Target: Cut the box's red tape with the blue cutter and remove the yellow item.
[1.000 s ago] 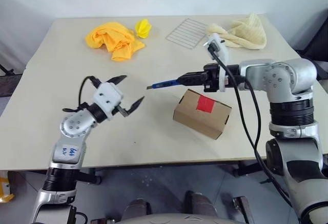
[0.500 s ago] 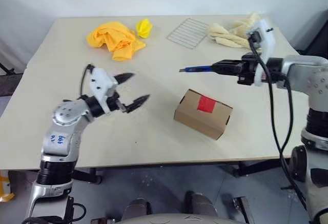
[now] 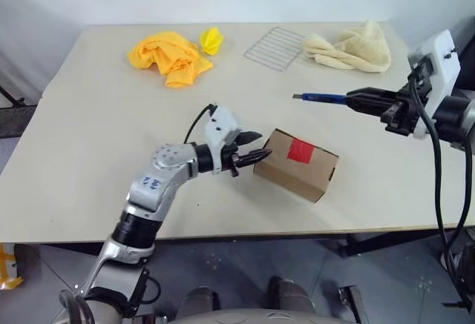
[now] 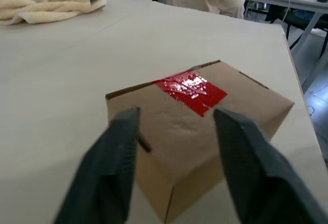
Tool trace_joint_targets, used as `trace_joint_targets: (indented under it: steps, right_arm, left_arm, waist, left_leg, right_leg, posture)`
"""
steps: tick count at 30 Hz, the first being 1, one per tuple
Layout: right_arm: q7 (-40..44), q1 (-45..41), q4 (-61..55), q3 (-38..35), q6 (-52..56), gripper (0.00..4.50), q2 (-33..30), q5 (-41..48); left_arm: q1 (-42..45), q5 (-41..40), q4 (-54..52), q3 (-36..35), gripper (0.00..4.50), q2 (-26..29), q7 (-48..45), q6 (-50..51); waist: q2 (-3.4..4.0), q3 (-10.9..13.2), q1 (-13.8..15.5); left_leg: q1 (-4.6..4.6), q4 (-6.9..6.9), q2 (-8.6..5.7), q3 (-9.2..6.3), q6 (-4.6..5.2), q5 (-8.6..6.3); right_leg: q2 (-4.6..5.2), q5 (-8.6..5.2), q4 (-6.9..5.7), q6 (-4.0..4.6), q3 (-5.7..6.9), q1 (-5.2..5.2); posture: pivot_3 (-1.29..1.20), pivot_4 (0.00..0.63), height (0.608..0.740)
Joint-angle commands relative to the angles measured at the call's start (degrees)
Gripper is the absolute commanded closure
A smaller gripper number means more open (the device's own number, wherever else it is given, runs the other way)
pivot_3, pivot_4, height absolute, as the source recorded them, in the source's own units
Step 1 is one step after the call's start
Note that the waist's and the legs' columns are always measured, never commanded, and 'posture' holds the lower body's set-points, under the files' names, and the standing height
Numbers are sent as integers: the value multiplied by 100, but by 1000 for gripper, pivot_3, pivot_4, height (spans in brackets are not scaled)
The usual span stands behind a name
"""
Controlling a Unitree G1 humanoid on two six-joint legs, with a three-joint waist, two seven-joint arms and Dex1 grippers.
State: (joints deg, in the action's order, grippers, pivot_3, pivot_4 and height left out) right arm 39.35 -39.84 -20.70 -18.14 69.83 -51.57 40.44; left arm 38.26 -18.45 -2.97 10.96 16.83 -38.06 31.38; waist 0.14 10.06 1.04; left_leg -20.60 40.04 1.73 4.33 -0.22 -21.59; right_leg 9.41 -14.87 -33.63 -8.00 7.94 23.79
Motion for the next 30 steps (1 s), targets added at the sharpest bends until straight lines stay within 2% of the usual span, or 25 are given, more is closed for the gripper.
trace_joint_targets:
  steps: [1, 4, 5, 10, 16, 23, 30]
  right_arm:
    - [121, 214, -331, 11, -178, 4355, -289, 24]
    - [211, 401, -366, 227, -387, 4355, -447, -74]
    - [232, 407, -319, 283, -468, 4355, -484, -112]
    - [291, 295, -111, 557, -729, 4355, -536, -237]
    - [402, 127, 92, 796, -833, 4355, -510, -274]
    - [480, 143, 241, 1040, -994, 4355, -443, -373]
    - [528, 280, 315, 1156, -1117, 4355, -457, -503]
  left_arm:
    - [330, 179, 93, 143, 3420, -289, 312, 258]
    - [474, 292, 170, 201, 4390, -530, 498, 386]
    - [475, 315, 180, 221, 4477, -561, 506, 437]
    - [549, 507, 363, 333, 4477, -679, 576, 466]
    - [539, 423, 216, 309, 4477, -851, 637, 1001]
    - [432, 339, -35, 210, 4477, -944, 843, 1657]
    - [438, 341, -97, 180, 4477, -922, 871, 1798]
  waist:
    - [-1, 1, 32]
    - [-3, 2, 52]
    - [-3, 2, 47]
    - [-4, 2, 36]
    - [-4, 2, 55]
    - [-4, 2, 50]
    - [-4, 2, 50]
  left_leg:
    - [1, 1, 0, 1, 0, 0]
    - [0, 4, -1, 1, 1, 0]
    - [0, 4, -1, 1, 1, 0]
    - [2, 2, -1, 2, 2, 0]
    - [1, 4, -1, 1, 2, 0]
    - [-1, 4, -1, 2, 2, 0]
    - [-1, 5, -1, 2, 2, 0]
  right_leg:
    - [0, 0, -1, 0, -1, 0]
    - [0, 1, 0, -1, -1, -1]
    - [0, 2, 0, -2, -2, -2]
    - [0, 2, 1, -3, -3, -1]
    - [0, 2, 1, -3, -2, -1]
    - [0, 2, 3, -4, -2, -1]
    - [0, 2, 3, -4, -2, -2]
  posture:
    - [0, 150, 740]
    - [0, 150, 740]
    - [0, 150, 740]
    - [0, 150, 740]
    - [0, 150, 740]
    - [0, 150, 740]
    - [0, 150, 740]
